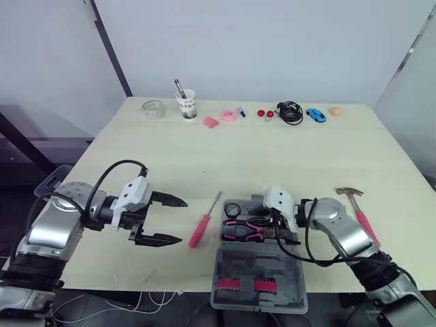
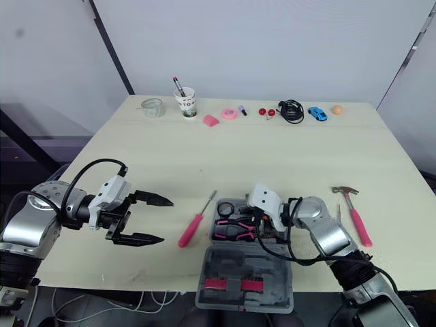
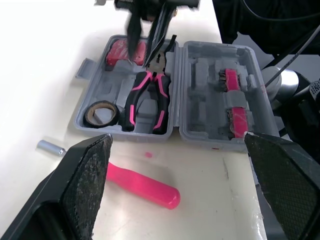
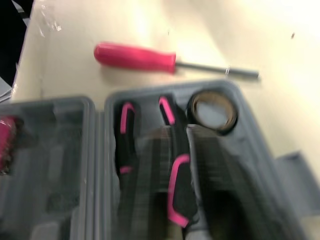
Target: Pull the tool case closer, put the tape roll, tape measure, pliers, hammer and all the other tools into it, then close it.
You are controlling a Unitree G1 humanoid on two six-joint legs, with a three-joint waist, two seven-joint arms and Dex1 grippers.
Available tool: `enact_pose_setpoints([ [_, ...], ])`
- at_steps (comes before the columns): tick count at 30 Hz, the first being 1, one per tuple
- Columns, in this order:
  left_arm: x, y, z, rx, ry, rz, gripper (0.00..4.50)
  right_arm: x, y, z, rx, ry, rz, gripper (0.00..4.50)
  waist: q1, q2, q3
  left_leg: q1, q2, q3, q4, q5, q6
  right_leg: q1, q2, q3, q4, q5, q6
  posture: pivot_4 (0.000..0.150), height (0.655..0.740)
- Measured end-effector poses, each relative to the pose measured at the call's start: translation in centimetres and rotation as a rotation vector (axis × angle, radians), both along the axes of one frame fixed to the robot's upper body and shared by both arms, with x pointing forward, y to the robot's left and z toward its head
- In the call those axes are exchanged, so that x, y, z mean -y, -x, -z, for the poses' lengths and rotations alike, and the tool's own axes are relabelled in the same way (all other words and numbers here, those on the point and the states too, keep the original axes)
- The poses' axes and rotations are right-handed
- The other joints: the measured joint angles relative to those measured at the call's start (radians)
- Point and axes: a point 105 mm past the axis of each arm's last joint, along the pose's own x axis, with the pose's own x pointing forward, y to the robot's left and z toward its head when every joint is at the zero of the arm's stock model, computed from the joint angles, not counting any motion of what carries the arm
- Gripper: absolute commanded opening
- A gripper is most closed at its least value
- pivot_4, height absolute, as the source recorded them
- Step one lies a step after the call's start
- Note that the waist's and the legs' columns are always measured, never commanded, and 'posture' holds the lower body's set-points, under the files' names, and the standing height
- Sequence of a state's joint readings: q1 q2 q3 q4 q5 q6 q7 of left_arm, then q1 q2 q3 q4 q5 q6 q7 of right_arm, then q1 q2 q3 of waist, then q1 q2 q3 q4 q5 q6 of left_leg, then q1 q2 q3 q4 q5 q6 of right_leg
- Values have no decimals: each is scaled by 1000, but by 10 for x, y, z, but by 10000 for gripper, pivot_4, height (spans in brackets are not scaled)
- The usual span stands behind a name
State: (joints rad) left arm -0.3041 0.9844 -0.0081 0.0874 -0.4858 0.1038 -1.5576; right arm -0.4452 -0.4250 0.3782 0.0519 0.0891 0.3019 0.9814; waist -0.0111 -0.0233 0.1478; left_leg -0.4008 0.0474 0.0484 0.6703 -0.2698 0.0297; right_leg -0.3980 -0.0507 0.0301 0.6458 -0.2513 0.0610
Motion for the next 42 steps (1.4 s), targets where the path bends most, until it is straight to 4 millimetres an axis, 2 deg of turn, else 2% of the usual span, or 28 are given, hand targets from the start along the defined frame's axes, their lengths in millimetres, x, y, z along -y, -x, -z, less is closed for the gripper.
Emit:
enact_pose_setpoints([
  [6,0,2,2,-9,14,1,45000,6,-2,25,-53,17,27,391,-3,0,0,1,0,0,0,0,0,0,0,0,1,0,0,1500,7400],
  [10,-1,3,4,-18,21,-4,45000,5,-2,32,-59,33,19,391,-3,0,-1,3,0,0,0,0,0,1,0,0,1,0,0,1500,7400],
  [20,-3,6,8,-29,35,-19,45000,4,-6,39,-68,105,5,391,-3,-3,-12,7,0,0,0,0,0,3,0,1,4,-1,-1,1500,7400],
  [25,-2,6,10,-24,60,-33,45000,1,-8,42,-63,91,34,391,-3,-7,-17,10,1,1,0,0,0,3,0,1,10,-4,-7,1500,7400],
  [30,0,7,16,-30,109,-71,45000,7,-8,35,-27,-21,117,391,0,-6,-17,7,1,0,1,0,0,2,0,1,11,-4,-6,1500,7400],
  [33,0,5,13,-11,123,-98,45000,16,-9,31,-23,-61,169,391,-1,-2,-13,5,0,0,1,0,0,-1,0,1,11,-3,-4,1500,7400],
  [35,0,3,12,3,168,-154,45000,24,-12,3,48,-182,212,391,-1,2,-9,5,0,0,0,0,0,-1,0,1,10,-3,-4,1500,7400],
  [36,0,2,12,2,174,-164,45000,25,-13,-3,68,-200,219,391,-3,3,-9,5,1,0,0,0,0,-1,0,1,10,-3,-4,1500,7400],
  [37,1,2,14,-3,188,-186,45000,33,-15,-20,122,-241,244,391,-4,3,-9,5,1,0,0,0,0,-1,0,1,10,-3,-4,1500,7400],
  [40,0,0,16,1,212,-236,45000,51,-15,-32,163,-270,298,391,-2,2,-9,5,1,-1,0,0,0,0,0,0,10,-3,-4,1500,7400],
  [42,-4,-3,16,18,239,-301,45000,65,-11,-29,160,-274,350,391,1,2,-9,5,1,0,0,0,0,0,0,0,9,-3,-4,1500,7400],
])
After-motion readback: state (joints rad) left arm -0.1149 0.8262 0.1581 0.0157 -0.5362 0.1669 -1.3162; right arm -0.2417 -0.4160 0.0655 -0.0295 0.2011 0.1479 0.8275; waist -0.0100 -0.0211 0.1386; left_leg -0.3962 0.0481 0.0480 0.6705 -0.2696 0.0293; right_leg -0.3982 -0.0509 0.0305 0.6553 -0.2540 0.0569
